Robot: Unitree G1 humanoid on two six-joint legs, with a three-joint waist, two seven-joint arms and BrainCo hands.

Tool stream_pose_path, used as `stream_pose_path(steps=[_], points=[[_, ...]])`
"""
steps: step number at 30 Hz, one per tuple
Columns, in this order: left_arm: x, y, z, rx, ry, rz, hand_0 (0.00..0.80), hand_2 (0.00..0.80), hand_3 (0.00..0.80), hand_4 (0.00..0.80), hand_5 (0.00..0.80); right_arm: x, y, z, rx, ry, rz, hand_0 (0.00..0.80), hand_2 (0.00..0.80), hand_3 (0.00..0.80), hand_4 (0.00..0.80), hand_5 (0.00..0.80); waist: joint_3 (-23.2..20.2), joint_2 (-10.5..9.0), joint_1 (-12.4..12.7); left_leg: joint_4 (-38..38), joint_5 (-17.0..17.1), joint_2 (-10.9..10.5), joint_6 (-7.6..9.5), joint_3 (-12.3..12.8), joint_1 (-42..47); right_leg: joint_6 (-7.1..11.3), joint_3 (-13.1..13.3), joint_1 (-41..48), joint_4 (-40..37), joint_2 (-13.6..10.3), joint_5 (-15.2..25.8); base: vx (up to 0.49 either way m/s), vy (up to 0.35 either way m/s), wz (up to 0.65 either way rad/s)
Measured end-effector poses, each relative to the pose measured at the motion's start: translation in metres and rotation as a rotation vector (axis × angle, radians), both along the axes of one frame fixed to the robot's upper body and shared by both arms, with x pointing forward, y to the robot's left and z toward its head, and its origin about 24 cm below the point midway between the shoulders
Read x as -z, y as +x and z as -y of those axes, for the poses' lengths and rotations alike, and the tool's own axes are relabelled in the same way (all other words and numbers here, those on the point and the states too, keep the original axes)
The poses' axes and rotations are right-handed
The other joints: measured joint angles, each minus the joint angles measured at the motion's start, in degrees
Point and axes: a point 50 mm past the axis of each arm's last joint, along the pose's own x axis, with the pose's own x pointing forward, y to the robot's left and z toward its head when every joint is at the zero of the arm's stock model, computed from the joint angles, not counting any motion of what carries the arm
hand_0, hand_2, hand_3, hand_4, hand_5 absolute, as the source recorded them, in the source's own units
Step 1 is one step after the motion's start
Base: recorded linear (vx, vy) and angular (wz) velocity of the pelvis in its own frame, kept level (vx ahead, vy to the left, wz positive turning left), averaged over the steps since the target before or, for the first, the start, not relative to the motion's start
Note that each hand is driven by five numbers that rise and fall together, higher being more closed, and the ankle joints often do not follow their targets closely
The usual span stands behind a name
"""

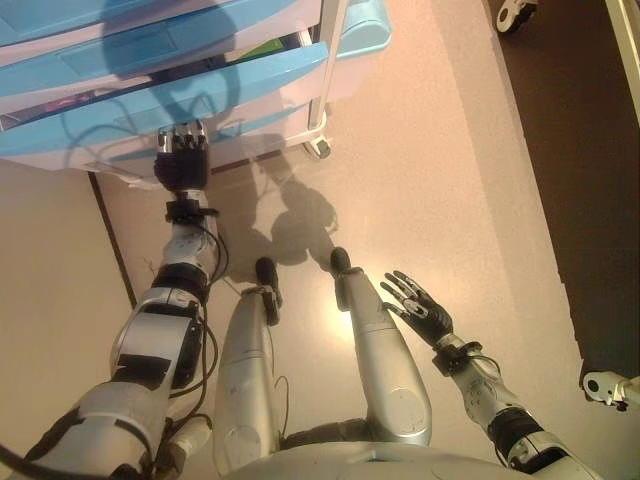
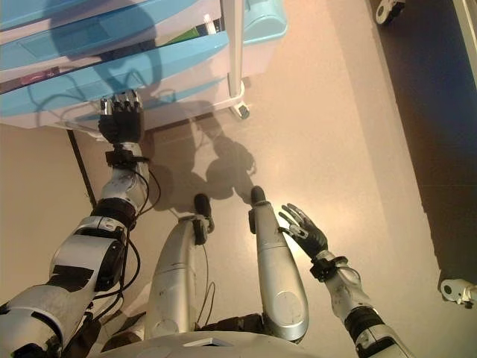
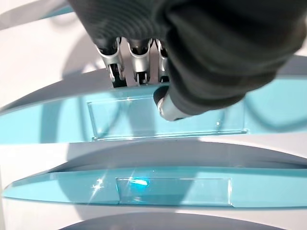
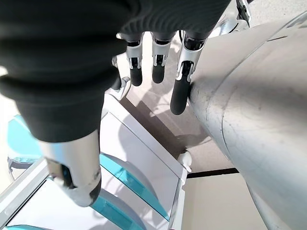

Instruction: Open the drawer and pick up the medicine

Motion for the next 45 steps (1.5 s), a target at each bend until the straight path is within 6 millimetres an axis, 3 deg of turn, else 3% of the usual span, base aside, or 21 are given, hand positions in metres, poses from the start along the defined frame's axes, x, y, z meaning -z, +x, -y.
stream_pose_path(steps=[10, 19, 27, 36, 45], points=[[0.019, -0.007, 0.001, 0.043, 0.009, -0.043, 0.8, 0.8, 0.8, 0.8, 0.8, 0.001, -0.001, 0.004, 0.014, -0.021, -0.016, 0.0, 0.0, 0.0, 0.0, 0.0, 0.3, 0.47, 1.1, -3.0, 1.9, 0.0, -1.8, -1.7, 2.1, -1.55, -1.9, 1.6, -0.5, 0.2, -0.1, -0.055, -0.048, 0.07], [0.057, -0.03, 0.005, 0.125, 0.139, -0.077, 0.8, 0.8, 0.8, 0.8, 0.8, 0.003, -0.007, 0.007, 0.049, -0.043, -0.045, 0.0, 0.0, 0.0, 0.0, 0.0, 0.4, 0.62, 4.0, -5.1, 2.9, 0.7, -4.12, -5.2, 4.2, -3.96, -5.6, 3.9, -0.5, 0.8, -1.5, -0.05, -0.072, 0.15], [0.099, -0.063, 0.017, 0.18, 0.146, -0.1, 0.8, 0.8, 0.8, 0.8, 0.8, 0.002, -0.011, 0.005, 0.042, -0.053, -0.055, 0.0, 0.0, 0.0, 0.0, 0.0, 0.4, 0.62, 6.2, -7.2, 3.9, 1.2, -6.16, -8.1, 5.7, -6.07, -8.8, 5.6, -0.3, 0.9, -2.9, -0.045, -0.03, 0.14], [0.138, -0.104, 0.025, 0.226, 0.198, -0.175, 0.8, 0.8, 0.8, 0.8, 0.8, 0.001, -0.009, 0.001, 0.026, -0.062, -0.059, 0.0, 0.0, 0.0, 0.0, 0.0, 0.4, 0.62, 10.0, -8.0, 4.4, 2.0, -6.56, -9.3, 6.4, -8.07, -11.7, 6.7, 0.5, 0.8, -4.2, -0.025, -0.024, 0.15], [0.172, -0.14, 0.019, 0.259, 0.161, -0.336, 0.8, 0.8, 0.8, 0.8, 0.8, 0.005, -0.016, 0.005, 0.032, -0.074, -0.079, 0.0, 0.0, 0.0, 0.0, 0.0, 0.4, 0.63, 12.4, -7.9, 4.7, 1.9, -6.44, -10.3, 7.2, -8.89, -14.4, 8.4, 1.9, -0.4, -6.1, -0.011, -0.031, 0.18]])
